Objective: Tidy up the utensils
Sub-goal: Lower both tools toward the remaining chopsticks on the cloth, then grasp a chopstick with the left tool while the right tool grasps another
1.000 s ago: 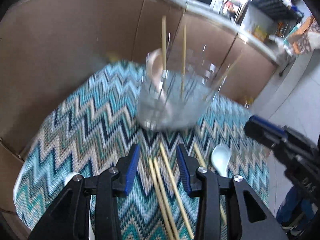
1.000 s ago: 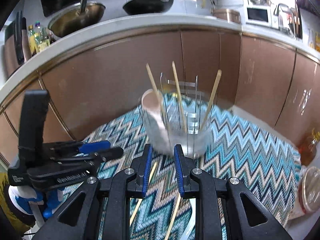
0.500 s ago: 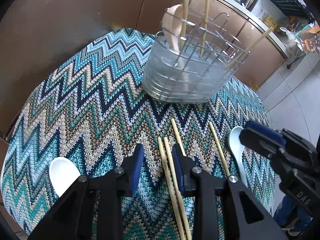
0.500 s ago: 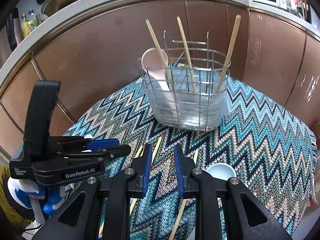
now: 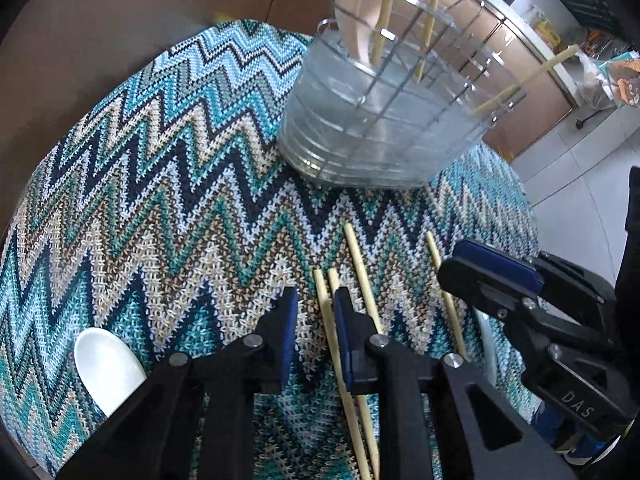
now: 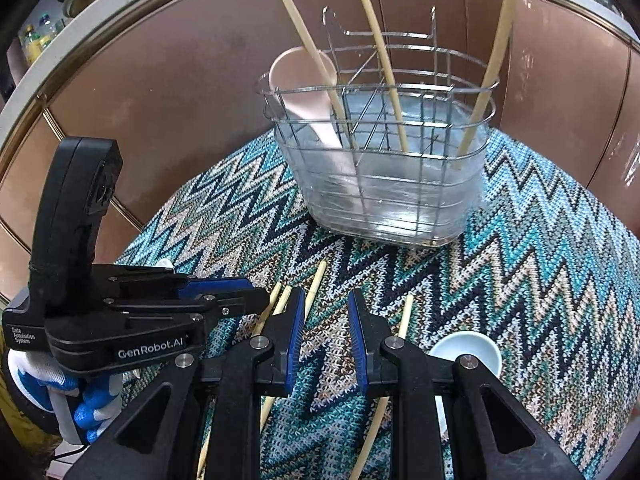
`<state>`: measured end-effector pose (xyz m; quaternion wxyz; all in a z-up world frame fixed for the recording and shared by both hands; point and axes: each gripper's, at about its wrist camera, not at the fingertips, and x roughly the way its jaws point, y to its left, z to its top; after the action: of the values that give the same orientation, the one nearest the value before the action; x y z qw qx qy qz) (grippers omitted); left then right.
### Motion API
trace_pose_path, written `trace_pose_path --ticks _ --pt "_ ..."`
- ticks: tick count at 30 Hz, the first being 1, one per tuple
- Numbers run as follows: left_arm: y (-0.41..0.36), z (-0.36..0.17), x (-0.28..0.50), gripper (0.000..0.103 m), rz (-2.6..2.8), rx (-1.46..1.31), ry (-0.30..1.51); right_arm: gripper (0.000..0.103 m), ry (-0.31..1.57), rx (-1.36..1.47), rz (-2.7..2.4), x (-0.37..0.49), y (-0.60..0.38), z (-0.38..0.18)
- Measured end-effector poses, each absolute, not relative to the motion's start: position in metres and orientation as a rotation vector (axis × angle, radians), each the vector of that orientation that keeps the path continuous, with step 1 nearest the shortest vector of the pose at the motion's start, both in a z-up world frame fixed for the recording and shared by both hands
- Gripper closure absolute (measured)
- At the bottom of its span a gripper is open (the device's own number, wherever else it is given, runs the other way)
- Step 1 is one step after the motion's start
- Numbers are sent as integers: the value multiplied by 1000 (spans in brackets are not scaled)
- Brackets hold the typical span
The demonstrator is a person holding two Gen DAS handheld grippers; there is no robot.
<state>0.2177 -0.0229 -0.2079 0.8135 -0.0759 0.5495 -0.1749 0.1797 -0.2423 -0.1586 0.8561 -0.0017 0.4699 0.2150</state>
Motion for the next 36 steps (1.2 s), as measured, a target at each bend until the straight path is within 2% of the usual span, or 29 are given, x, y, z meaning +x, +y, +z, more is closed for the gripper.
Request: trace_pose_path --ticks 17,23,31,36 --pt "-64 -222 228 86 -380 -25 1205 81 1066 -18 459 200 -232 -188" --pt "-67 -224 225 98 -386 28 1211 80 1103 -17 460 212 -228 -196" --pt "-51 -230 229 98 -420 -65 1238 81 1170 -39 474 233 -200 -210" --pt "-43 -229 232 98 -442 -77 1250 84 1213 -81 448 243 -184 -218"
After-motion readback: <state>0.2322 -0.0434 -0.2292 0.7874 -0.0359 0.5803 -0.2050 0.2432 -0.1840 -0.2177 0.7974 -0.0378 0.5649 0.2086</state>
